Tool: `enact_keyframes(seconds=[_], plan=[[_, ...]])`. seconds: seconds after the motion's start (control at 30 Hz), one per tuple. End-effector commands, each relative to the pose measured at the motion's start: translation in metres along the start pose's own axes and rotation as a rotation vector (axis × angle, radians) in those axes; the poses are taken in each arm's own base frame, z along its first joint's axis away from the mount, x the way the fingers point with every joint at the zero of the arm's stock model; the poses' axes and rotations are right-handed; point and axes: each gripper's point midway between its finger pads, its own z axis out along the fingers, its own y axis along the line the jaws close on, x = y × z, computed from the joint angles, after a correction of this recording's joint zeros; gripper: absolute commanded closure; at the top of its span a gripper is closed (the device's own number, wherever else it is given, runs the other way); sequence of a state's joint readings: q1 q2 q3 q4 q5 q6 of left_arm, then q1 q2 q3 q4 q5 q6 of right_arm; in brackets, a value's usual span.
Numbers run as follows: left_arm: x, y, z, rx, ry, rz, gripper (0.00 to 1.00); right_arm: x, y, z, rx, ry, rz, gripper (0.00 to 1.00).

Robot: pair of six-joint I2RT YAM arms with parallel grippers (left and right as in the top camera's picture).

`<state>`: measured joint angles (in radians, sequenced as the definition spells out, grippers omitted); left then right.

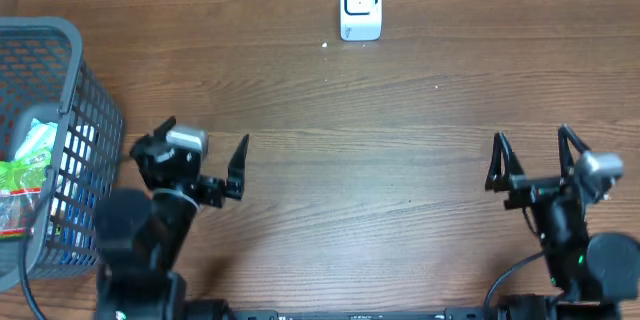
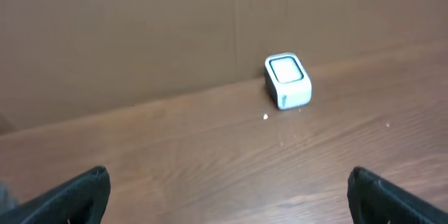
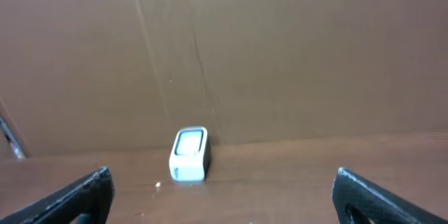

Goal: Scan the item barcode
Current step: 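Move the left gripper over the grey basket and reach inside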

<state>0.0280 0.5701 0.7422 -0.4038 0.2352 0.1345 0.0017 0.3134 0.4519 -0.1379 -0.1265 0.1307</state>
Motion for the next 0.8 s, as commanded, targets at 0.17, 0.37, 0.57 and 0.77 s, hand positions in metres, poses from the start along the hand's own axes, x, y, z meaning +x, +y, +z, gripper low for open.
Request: enact_keyframes(seconds=[0.17, 0.37, 0.57, 0.77], plan=[[-0.062, 0.010, 0.020, 0.054, 0.215, -0.012, 0.00, -0.043, 0.009, 0.039, 0.013, 0.219, 0.033, 0.00], [-0.089, 0.016, 0.029, 0.089, 0.369, -0.013, 0.00, -0.050, 0.014, 0.053, 0.010, 0.371, 0.063, 0.00], [-0.110, 0.006, 0.029, 0.161, 0.407, -0.073, 0.00, -0.035, 0.010, 0.058, 0.035, 0.495, 0.083, 0.00], [-0.107, -0.011, 0.026, 0.248, 0.431, -0.181, 0.00, -0.024, 0.018, 0.053, -0.005, 0.552, 0.106, 0.00]])
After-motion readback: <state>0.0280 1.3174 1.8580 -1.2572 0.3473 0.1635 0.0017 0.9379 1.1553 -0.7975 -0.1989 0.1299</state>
